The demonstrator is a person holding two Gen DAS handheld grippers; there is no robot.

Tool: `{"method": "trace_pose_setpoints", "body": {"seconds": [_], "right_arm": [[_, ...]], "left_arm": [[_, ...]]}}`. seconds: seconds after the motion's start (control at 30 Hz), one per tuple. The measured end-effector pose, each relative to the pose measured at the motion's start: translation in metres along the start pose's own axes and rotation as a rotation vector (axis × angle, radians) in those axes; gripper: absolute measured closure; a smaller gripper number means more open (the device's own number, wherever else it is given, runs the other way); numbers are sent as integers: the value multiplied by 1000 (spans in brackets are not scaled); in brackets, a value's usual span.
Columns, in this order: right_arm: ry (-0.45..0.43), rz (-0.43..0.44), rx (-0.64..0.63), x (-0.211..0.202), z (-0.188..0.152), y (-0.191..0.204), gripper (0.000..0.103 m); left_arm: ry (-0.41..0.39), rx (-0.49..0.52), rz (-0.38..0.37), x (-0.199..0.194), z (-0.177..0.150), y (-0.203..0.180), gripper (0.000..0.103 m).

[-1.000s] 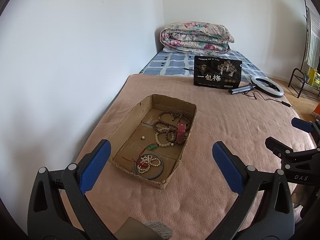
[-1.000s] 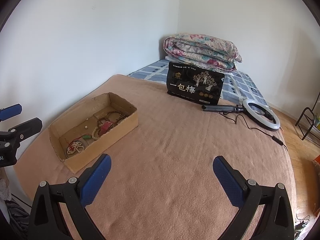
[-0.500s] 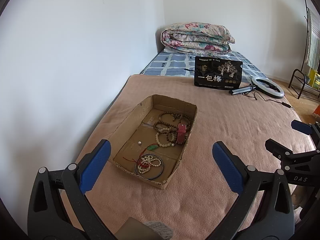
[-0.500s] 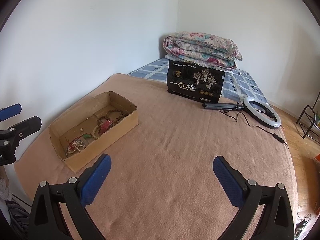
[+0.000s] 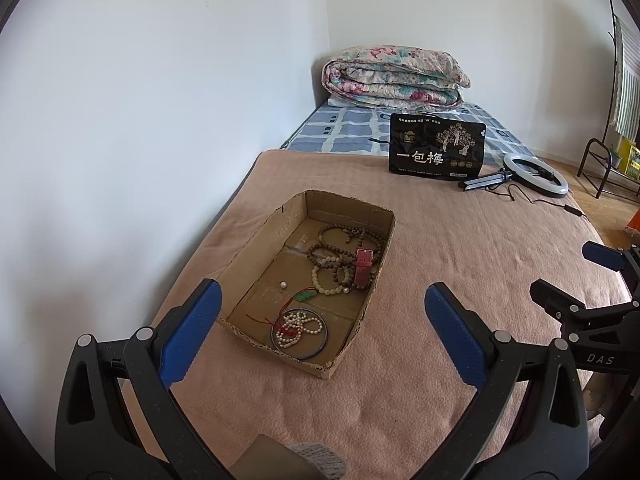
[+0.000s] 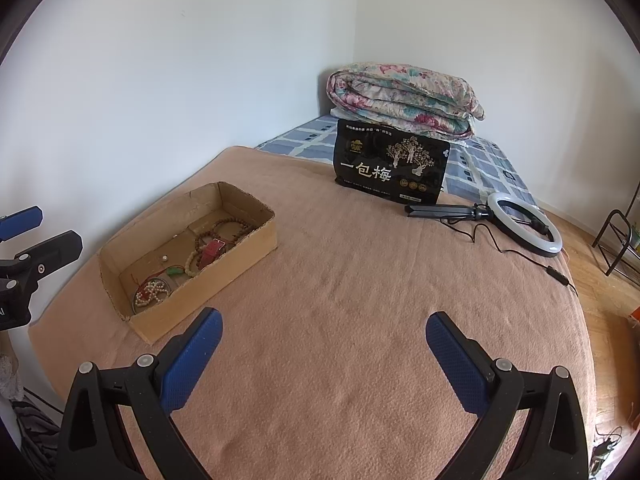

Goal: Organize jewelry

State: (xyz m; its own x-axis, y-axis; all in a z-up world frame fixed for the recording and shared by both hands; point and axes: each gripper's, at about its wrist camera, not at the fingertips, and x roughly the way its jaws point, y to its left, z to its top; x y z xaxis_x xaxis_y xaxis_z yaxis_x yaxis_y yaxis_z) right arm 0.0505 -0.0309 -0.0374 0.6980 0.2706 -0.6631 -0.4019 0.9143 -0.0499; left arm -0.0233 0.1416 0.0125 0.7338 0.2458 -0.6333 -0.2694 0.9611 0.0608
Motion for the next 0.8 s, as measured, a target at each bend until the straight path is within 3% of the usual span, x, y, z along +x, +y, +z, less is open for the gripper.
{"method": "trace_pose_setpoints", "body": {"seconds": [0.8], "right_arm": [[10, 2, 3, 2, -2, 0, 0]], "left_arm": [[-2, 1, 2, 2, 1, 1, 0]]}}
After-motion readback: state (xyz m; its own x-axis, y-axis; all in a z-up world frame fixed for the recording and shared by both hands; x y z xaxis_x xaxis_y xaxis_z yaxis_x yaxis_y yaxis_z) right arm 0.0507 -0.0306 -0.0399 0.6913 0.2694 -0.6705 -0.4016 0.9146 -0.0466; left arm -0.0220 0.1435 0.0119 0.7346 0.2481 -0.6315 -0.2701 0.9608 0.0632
